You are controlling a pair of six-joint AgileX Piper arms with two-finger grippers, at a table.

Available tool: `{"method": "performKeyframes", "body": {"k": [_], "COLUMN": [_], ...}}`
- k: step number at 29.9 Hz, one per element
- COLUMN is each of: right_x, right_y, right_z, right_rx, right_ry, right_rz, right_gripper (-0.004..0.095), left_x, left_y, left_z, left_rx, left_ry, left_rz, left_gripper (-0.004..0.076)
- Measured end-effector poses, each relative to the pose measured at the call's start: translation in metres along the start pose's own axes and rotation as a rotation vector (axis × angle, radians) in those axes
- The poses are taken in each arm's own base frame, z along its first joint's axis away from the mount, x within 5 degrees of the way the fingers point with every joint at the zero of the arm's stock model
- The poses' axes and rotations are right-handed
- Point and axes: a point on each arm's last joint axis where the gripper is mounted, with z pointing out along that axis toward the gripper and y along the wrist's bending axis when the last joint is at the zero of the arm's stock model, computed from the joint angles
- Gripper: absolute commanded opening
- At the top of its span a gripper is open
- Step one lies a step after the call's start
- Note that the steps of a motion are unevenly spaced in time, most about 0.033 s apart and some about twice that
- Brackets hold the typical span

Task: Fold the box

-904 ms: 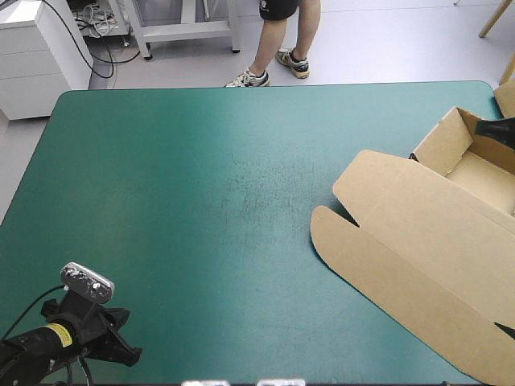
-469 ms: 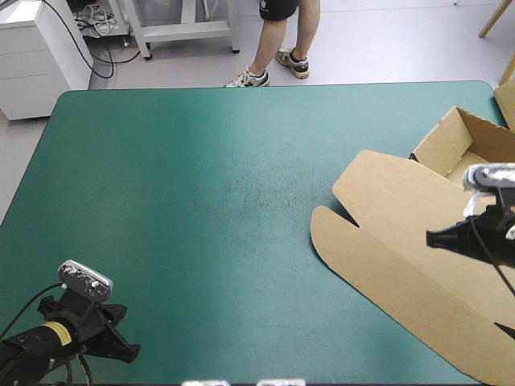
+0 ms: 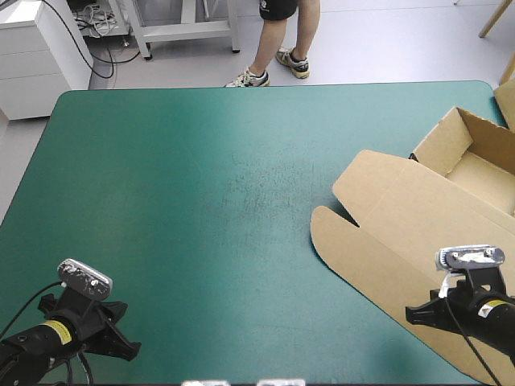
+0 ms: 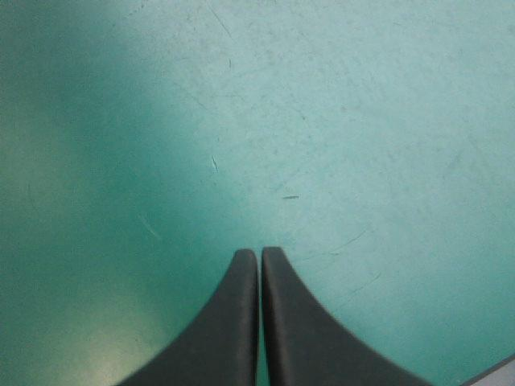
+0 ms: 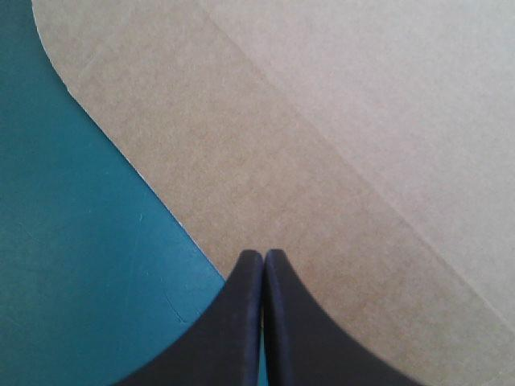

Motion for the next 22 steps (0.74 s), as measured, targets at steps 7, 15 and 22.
{"method": "performKeyframes", "body": {"k": [7,15,22], "right_x": [0.018,0.023,0.024], "right_y": [0.002,0.004,0.003], "right_z": [0.003,0.001,0.006], "right_rx": [0.007,0.014,0.021], "right_ry": [-0.03,-0.075,-0.091], "right_rz": [-0.026,-0.035,-0.031], "right_gripper": [-0.0021,-0.0021,-0.0021], "left_x": [-0.001,-0.001,-0.001], "left_y": [0.0,0.0,0.0], "left_z": [0.0,0.0,0.0], "left_rx": [-0.002,-0.001,0.001], "left_ry": [-0.009,-0.009,-0.01], "left_rz": [0.023,0.051,0.05], "left_gripper": [-0.0008,-0.0008,-0.0008]}}
